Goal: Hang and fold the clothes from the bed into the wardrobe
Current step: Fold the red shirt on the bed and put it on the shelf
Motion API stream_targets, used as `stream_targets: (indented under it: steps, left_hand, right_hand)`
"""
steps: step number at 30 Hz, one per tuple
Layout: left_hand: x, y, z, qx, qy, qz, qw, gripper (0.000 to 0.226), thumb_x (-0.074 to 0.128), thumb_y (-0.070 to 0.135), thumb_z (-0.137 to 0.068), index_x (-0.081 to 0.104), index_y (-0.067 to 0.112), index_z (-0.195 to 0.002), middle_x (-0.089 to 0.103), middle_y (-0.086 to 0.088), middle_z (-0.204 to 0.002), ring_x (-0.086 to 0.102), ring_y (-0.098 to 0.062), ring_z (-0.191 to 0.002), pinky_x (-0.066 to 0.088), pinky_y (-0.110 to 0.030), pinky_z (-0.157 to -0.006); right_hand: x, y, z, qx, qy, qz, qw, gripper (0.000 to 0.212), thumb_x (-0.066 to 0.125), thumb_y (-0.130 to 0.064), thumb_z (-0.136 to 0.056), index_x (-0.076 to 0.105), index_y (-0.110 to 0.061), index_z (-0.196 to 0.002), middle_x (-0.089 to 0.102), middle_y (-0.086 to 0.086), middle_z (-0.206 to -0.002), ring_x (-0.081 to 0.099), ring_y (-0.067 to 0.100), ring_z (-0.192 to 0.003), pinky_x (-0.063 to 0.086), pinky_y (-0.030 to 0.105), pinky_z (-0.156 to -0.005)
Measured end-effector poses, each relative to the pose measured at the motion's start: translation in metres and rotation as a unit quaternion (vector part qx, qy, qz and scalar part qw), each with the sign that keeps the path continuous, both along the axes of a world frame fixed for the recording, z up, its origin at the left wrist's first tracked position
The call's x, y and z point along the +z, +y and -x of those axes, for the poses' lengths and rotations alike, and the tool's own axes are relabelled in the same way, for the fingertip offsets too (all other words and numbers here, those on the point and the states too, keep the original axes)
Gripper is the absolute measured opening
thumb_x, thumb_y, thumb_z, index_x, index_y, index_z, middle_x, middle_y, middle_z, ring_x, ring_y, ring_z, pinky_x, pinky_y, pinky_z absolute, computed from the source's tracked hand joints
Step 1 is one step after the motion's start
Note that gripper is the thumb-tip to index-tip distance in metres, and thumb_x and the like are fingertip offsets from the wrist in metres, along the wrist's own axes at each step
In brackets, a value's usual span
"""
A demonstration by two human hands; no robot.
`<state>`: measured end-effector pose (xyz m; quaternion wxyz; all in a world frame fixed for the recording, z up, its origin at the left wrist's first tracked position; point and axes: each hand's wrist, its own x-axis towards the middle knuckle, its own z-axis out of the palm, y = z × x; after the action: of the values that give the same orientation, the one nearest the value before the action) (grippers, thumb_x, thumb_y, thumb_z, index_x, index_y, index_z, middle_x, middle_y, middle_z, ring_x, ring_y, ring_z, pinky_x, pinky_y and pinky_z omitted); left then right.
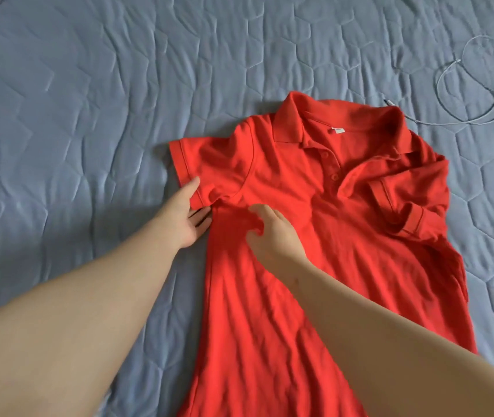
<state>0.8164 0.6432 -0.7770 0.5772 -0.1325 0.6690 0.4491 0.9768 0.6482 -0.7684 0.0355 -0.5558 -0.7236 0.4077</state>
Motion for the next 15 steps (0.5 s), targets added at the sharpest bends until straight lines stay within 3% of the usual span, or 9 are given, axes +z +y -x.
stream_targets:
  steps: [2,5,7,9,11,13,14,15]
  left_hand:
    - [0.0,0.006,0.004,-0.011,0.018,-0.009,1.0,0.013,0.065,0.031,-0.084,0.054,0.024,-0.082,0.057,0.004,-0.073,0.051,-0.006,-0.065,0.043,-0.02,-0.06]
    - [0.0,0.013,0.012,-0.023,0.124,-0.003,0.992,0.017,0.062,0.018,-0.086,0.052,0.02,-0.073,0.056,0.002,-0.061,0.05,-0.009,-0.061,0.042,-0.02,-0.056]
    - [0.003,0.019,0.011,-0.055,0.273,0.013,0.96,0.015,0.06,0.009,-0.083,0.055,0.015,-0.07,0.056,-0.005,-0.068,0.06,-0.025,-0.072,0.045,-0.026,-0.063]
    - [0.012,0.029,-0.001,-0.103,0.404,0.012,0.909,0.013,0.053,0.007,-0.08,0.063,0.011,-0.088,0.065,-0.012,-0.089,0.061,-0.036,-0.096,0.046,-0.031,-0.075]
    - [0.025,0.04,-0.025,-0.213,0.516,-0.029,0.829,0.036,0.05,0.012,-0.081,0.057,0.017,-0.116,0.065,-0.012,-0.109,0.058,-0.034,-0.103,0.042,-0.032,-0.078]
    - [0.029,0.047,-0.049,-0.392,0.607,-0.071,0.688,0.053,0.049,0.02,-0.087,0.039,0.026,-0.138,0.06,-0.012,-0.119,0.055,-0.033,-0.108,0.042,-0.038,-0.085]
    - [0.025,0.049,-0.058,-0.495,0.618,-0.061,0.608,0.056,0.047,0.026,-0.091,0.029,0.031,-0.143,0.056,-0.011,-0.125,0.051,-0.032,-0.114,0.039,-0.04,-0.091]
    - [0.019,0.049,-0.062,-0.587,0.593,-0.027,0.55,0.057,0.045,0.035,-0.093,0.022,0.035,-0.145,0.05,-0.009,-0.132,0.043,-0.031,-0.122,0.033,-0.043,-0.098]
  right_hand:
    - [-0.007,-0.001,0.02,-0.017,0.027,0.029,0.999,0.052,0.053,-0.011,-0.081,0.046,-0.017,-0.132,0.053,0.008,-0.13,0.046,0.027,-0.12,0.037,0.031,-0.099]
    - [-0.015,0.002,0.029,-0.075,0.047,0.065,0.994,0.052,0.054,-0.013,-0.082,0.045,-0.017,-0.133,0.053,0.009,-0.129,0.048,0.026,-0.119,0.035,0.024,-0.091]
    - [-0.016,0.005,0.023,-0.121,0.066,0.082,0.987,0.052,0.055,-0.013,-0.083,0.044,-0.018,-0.133,0.054,0.007,-0.127,0.052,0.023,-0.115,0.035,0.02,-0.085]
    - [-0.015,0.014,0.012,-0.181,0.072,0.085,0.977,0.052,0.056,-0.013,-0.082,0.043,-0.019,-0.132,0.056,0.007,-0.124,0.056,0.023,-0.109,0.041,0.025,-0.087]
    - [-0.012,0.027,-0.001,-0.253,0.066,0.089,0.961,0.052,0.055,-0.014,-0.082,0.042,-0.019,-0.132,0.061,0.007,-0.116,0.06,0.027,-0.105,0.046,0.033,-0.089]
    - [-0.01,0.037,-0.015,-0.293,0.048,0.094,0.95,0.052,0.055,-0.016,-0.081,0.041,-0.019,-0.132,0.063,0.005,-0.104,0.062,0.029,-0.102,0.048,0.036,-0.089]
    - [-0.01,0.039,-0.021,-0.296,0.042,0.1,0.949,0.054,0.055,-0.017,-0.081,0.04,-0.02,-0.133,0.062,0.002,-0.099,0.062,0.027,-0.1,0.047,0.035,-0.088]
    - [-0.01,0.039,-0.027,-0.292,0.042,0.11,0.949,0.056,0.055,-0.018,-0.081,0.039,-0.02,-0.134,0.06,0.0,-0.095,0.062,0.025,-0.098,0.047,0.035,-0.087]
